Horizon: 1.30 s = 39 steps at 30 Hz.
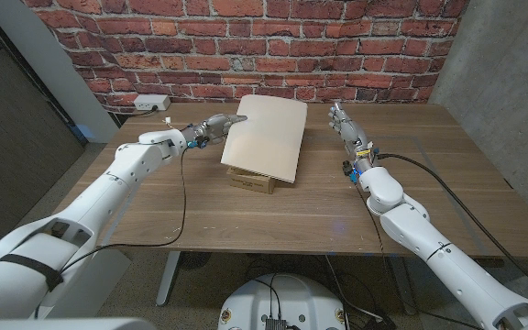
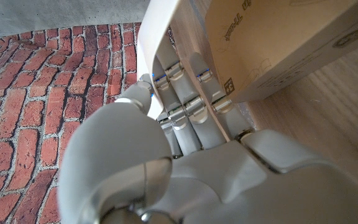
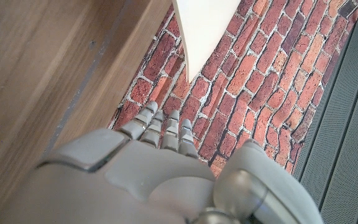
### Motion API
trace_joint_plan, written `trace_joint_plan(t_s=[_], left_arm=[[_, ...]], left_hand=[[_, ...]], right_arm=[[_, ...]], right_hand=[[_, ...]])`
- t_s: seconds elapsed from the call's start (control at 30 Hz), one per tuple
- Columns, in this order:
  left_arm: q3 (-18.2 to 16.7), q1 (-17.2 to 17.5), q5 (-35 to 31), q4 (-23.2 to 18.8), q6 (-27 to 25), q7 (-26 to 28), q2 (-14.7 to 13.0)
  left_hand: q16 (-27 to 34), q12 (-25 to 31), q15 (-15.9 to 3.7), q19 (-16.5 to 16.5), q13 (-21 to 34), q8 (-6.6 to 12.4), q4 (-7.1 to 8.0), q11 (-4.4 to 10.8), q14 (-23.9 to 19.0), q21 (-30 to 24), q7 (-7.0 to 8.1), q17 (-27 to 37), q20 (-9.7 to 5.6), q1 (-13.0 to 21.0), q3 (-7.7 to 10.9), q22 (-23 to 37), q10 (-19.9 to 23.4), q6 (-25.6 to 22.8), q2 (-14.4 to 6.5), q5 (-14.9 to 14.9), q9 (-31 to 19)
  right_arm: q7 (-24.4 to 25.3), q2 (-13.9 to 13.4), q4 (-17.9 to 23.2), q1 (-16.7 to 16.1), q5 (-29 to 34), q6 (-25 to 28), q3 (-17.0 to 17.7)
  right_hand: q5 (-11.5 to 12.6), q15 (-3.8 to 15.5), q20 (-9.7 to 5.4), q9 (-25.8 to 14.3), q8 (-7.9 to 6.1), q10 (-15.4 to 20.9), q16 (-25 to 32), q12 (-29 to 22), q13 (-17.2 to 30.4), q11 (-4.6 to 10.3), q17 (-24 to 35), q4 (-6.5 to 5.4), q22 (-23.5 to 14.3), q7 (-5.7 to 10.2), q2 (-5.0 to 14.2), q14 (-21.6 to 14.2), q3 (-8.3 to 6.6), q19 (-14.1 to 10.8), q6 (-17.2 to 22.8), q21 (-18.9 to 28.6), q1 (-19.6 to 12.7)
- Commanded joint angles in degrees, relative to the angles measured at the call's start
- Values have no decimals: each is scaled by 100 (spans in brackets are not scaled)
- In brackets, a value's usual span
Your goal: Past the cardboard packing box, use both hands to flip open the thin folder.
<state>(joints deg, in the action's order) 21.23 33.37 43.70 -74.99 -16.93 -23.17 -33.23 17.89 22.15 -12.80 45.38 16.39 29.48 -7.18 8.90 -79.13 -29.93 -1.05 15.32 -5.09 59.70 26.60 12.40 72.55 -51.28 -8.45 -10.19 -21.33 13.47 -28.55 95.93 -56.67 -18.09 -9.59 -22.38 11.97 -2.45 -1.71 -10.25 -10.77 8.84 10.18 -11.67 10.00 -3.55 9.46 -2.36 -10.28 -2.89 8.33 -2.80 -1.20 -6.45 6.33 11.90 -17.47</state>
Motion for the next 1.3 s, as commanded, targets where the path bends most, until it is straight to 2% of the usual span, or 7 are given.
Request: trace_joint_plan(t_s=[0.03, 0.17, 0.43, 0.73, 1.0, 1.23, 1.3], left_arm=[[-60, 7, 87, 91, 169, -72, 80], [-52, -38, 76, 156, 216, -126, 97], [16, -196, 14, 350, 275, -256, 168], [103, -332, -103, 445, 280, -340, 200], [134, -363, -195, 338, 253, -260, 182], [153, -381, -233, 299, 234, -230, 176], [162, -379, -269, 265, 239, -183, 167]], left_hand=[[20, 35, 6, -23, 9, 45, -1, 122, -21, -71, -390, 25, -229, 66, 37, 9, 146, -382, 2, -29, -63], [24, 31, 7, -35, 8, 51, 0, 128, -22, -89, -398, 33, -232, 69, 42, 10, 135, -367, 5, -29, -89], [30, 40, 6, -44, 15, 77, 4, 132, -16, -136, -386, 50, -247, 71, 51, 13, 137, -373, 12, -28, -144], [35, 46, 10, -67, 21, 101, 8, 118, -9, -187, -390, 68, -258, 72, 60, 15, 132, -371, 26, -27, -205], [46, 56, 7, -81, 30, 120, 8, 126, -15, -247, -368, 88, -265, 76, 73, 15, 132, -362, 38, -29, -266], [51, 58, 9, -105, 32, 135, 10, 128, -13, -288, -381, 102, -266, 76, 80, 14, 127, -363, 50, -31, -310], [52, 59, 8, -105, 32, 136, 10, 133, -14, -299, -380, 104, -269, 76, 82, 14, 125, -360, 51, -31, -319]], right_arm=[[-145, -37, 98, 42, -186, 234, -47], [-224, -49, 128, 77, -302, 348, -56], [-459, -77, 150, 171, -580, 503, -62], [-895, -58, 47, 283, -1011, 461, -61], [-1108, -91, 156, 350, -1276, 446, -15], [-1211, -204, 297, 394, -1392, 611, -19], [-1273, -224, 299, 409, -1440, 638, -27]], right_hand=[[-16, -55, 108, -18, -17, 25, 15, -13, 11, -6, 14, 24, -13, -25, -42, -76, -58, -225, 17, 100, -69], [-35, -137, 213, -20, -6, 80, 38, -20, 11, -88, 12, 72, -10, -117, -29, -230, -105, -514, -5, 174, -141], [-71, -285, 327, -21, -7, 258, 86, -56, 13, -244, 15, 151, -7, -213, -22, -583, -180, -892, -2, 253, -256], [-102, -361, 372, -21, -40, 590, 75, -142, 15, -367, 22, 181, -6, -322, -25, -794, -221, -1124, 111, 279, -295], [-109, -354, 334, -21, -60, 694, 77, -158, 17, -374, 25, 191, -7, -380, -9, -895, -250, -1209, 199, 285, -316], [-126, -380, 396, -21, -53, 832, 89, -165, 19, -419, 27, 217, -5, -451, -15, -1130, -288, -1577, 250, 378, -350], [-134, -414, 478, -21, -45, 878, 93, -158, 20, -455, 30, 220, -9, -455, -20, -1238, -299, -1748, 259, 423, -349]])
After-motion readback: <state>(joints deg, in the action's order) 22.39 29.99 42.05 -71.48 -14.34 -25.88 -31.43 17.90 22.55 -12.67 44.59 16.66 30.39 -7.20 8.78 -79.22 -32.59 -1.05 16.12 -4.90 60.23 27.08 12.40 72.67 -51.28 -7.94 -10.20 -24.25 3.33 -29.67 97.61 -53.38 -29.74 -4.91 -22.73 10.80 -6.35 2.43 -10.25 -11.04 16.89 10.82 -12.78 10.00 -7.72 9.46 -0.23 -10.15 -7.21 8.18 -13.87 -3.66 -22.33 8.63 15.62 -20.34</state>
